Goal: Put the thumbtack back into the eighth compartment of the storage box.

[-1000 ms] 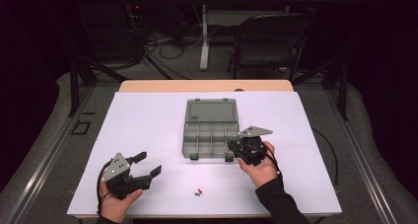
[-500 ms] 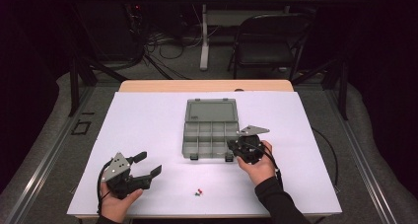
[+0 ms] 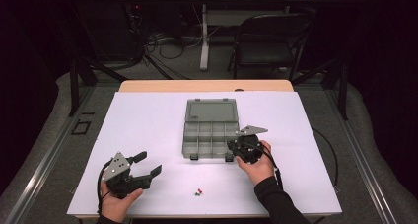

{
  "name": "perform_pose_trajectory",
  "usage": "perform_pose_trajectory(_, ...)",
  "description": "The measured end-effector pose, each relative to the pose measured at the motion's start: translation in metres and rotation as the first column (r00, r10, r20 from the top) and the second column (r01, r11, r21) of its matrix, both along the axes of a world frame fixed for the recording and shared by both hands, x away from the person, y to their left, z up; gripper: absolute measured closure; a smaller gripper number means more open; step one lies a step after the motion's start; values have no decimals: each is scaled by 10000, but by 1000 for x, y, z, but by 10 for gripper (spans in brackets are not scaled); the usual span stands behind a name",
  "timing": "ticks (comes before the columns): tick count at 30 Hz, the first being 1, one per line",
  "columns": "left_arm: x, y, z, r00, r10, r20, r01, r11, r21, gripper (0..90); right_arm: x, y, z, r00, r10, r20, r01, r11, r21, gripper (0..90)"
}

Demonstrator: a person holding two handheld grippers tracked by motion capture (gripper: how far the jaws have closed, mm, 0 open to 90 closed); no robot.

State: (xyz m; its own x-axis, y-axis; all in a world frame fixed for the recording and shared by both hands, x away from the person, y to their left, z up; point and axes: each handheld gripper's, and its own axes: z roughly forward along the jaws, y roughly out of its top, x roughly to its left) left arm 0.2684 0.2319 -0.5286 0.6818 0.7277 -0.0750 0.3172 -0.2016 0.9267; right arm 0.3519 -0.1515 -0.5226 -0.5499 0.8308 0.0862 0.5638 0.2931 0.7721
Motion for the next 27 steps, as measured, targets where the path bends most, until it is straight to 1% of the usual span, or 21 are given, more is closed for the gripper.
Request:
perform_pose_trajectory(8, 0, 0, 0, 10000, 7, -11, -7, 10000, -12, 250, 1, 0, -1, 10000, -11, -15, 11, 10000, -65, 834)
perform_pose_trajectory(16, 0, 0, 0, 10000, 3, -17, -4, 10000, -25, 250, 1, 0, -3, 9998, -113, -139, 112, 9999, -89, 830)
perform_pose_trajectory(17, 0, 0, 0, 10000, 1, -20, -1, 10000, -21, 251, 2, -1, -3, 9998, -124, -147, 122, 9999, -110, 817)
perform_pose_trajectory(18, 0, 0, 0, 10000, 1, -18, -1, 10000, -13, 251, 2, -1, -4, 9997, -163, -191, 161, 9998, -124, 766)
perform_pose_trajectory(19, 0, 0, 0, 10000, -2, -14, 2, 10000, -16, 250, 2, -1, -4, 9997, -179, -174, 176, 9998, -128, 746)
perform_pose_trajectory(20, 0, 0, 0, 10000, -5, -9, 5, 10000, -16, 250, 2, -1, -4, 9997, -179, -174, 176, 9998, -128, 746)
perform_pose_trajectory(21, 0, 0, 0, 10000, 19, 6, -19, 10000, -3, 250, 2, -1, -4, 9997, -241, -48, 240, 9996, -116, 687)
perform_pose_trajectory(22, 0, 0, 0, 10000, 20, 5, -20, 10000, -4, 250, 2, -1, -4, 9997, -241, -48, 240, 9996, -116, 687)
perform_pose_trajectory(23, 0, 0, 0, 10000, 28, -1, -28, 10000, 1, 250, 2, -2, -3, 9996, -273, -32, 273, 9996, -115, 660)
perform_pose_trajectory(25, 0, 0, 0, 10000, 18, 19, -18, 10000, -4, 251, 2, -2, -2, 9995, -326, 37, 327, 9995, -43, 633)
perform_pose_trajectory(27, 0, 0, 0, 10000, 16, 19, -16, 10000, 1, 251, 1, -3, 0, 9993, -316, 175, 316, 9995, 1, 584)
